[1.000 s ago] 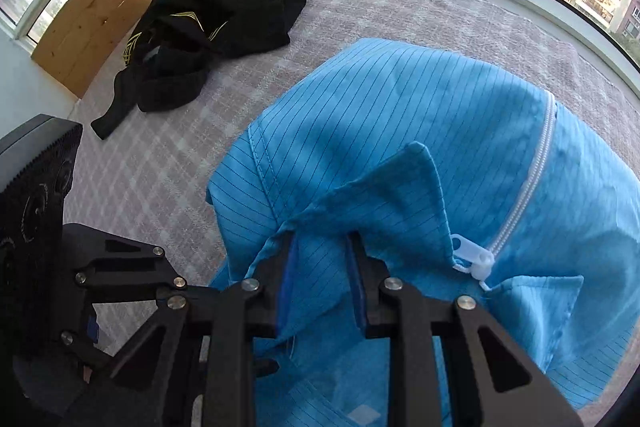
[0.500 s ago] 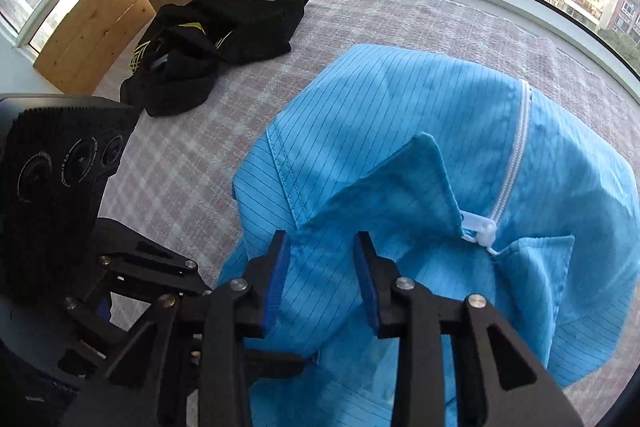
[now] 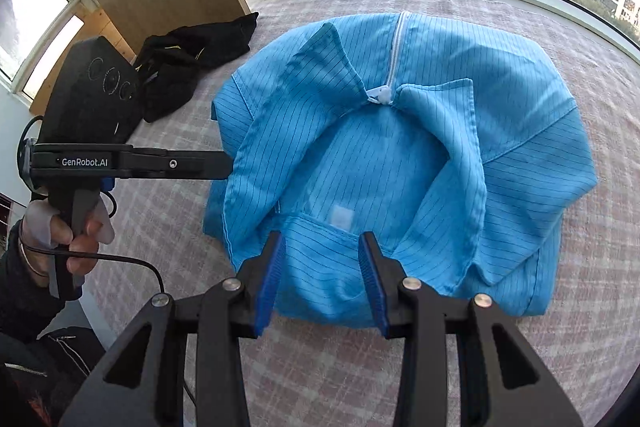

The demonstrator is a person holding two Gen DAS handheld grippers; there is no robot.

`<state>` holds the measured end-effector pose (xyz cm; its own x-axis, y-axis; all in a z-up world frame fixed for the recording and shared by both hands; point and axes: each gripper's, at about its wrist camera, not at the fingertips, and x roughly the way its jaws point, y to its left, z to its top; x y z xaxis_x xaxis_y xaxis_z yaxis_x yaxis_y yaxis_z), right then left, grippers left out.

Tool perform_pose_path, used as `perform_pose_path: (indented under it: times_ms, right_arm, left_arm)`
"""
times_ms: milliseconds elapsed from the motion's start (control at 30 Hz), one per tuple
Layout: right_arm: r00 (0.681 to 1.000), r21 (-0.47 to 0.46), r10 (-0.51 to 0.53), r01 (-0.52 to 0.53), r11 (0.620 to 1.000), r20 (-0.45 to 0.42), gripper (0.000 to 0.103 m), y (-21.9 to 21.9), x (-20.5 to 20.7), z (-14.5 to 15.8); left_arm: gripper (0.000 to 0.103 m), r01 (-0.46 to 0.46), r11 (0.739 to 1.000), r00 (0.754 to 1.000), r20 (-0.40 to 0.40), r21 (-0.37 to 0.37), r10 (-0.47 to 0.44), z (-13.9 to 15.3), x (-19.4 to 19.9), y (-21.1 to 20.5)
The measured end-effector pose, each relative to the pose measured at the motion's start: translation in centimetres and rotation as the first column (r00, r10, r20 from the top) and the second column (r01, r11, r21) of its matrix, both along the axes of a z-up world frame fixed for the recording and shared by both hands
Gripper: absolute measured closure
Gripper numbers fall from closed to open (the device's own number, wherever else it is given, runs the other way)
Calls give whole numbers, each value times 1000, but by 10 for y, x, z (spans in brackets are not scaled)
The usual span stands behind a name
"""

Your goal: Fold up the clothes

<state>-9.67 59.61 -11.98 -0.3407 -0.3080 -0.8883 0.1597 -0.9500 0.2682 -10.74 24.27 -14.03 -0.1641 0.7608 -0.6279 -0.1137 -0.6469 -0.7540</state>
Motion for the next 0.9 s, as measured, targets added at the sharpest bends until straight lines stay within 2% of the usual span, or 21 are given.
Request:
perform_pose_path:
  times_ms: [33, 100, 133, 267, 333, 400, 467, 500, 567, 667, 767, 833, 900]
  right_arm:
    - [1000, 18, 29, -29, 999, -10, 66, -7, 1, 1]
    - [997, 36, 77, -76, 996, -33, 79, -19, 6, 7]
    - [996, 42, 85, -83, 996, -39, 88, -23, 9, 9]
    - [995, 112, 92, -88, 990, -30, 88, -28, 20, 7]
    - [996, 104, 87, -85, 991, -23, 88, -27, 28, 7]
    - [997, 83, 69, -68, 994, -19, 88, -21, 37, 7]
    - [999, 64, 42, -41, 997, -15, 87, -17, 47, 7]
    - [999, 58, 34, -33, 998, -19, 86, -15, 52, 8]
    - [999, 56, 30, -28, 998, -40, 77, -16, 61, 11]
    - [997, 45, 30, -26, 999, -70, 60, -19, 72, 15]
    - [994, -18, 65, -67, 998, -84, 60, -30, 69, 15]
    - [992, -40, 78, -82, 996, -95, 60, -37, 65, 12]
    - [991, -20, 90, -92, 996, -101, 60, -45, 56, 6]
  left_arm:
    - [82, 7, 999, 1000, -14, -35, -7, 7, 3, 1]
    - [64, 18, 994, 998, -60, -111, -25, 22, 11, 17]
    - [62, 25, 990, 996, -79, -142, -37, 27, 13, 25]
    - [60, 66, 977, 991, -103, -202, -89, 36, 12, 38]
    - [60, 91, 968, 988, -99, -233, -116, 34, 7, 54]
    - [63, 117, 958, 985, -94, -262, -146, 30, 1, 70]
    - [84, 148, 946, 979, -94, -290, -182, 23, -1, 76]
    - [103, 166, 942, 977, -84, -290, -198, 19, -1, 73]
    - [102, 177, 951, 977, -74, -255, -201, 16, 2, 66]
    - [102, 148, 976, 986, -52, -158, -158, 13, 4, 53]
    - [102, 114, 987, 990, -64, -117, -122, 18, 5, 41]
    - [102, 100, 988, 991, -72, -118, -109, 21, 4, 36]
    - [102, 87, 988, 992, -78, -124, -97, 23, 4, 32]
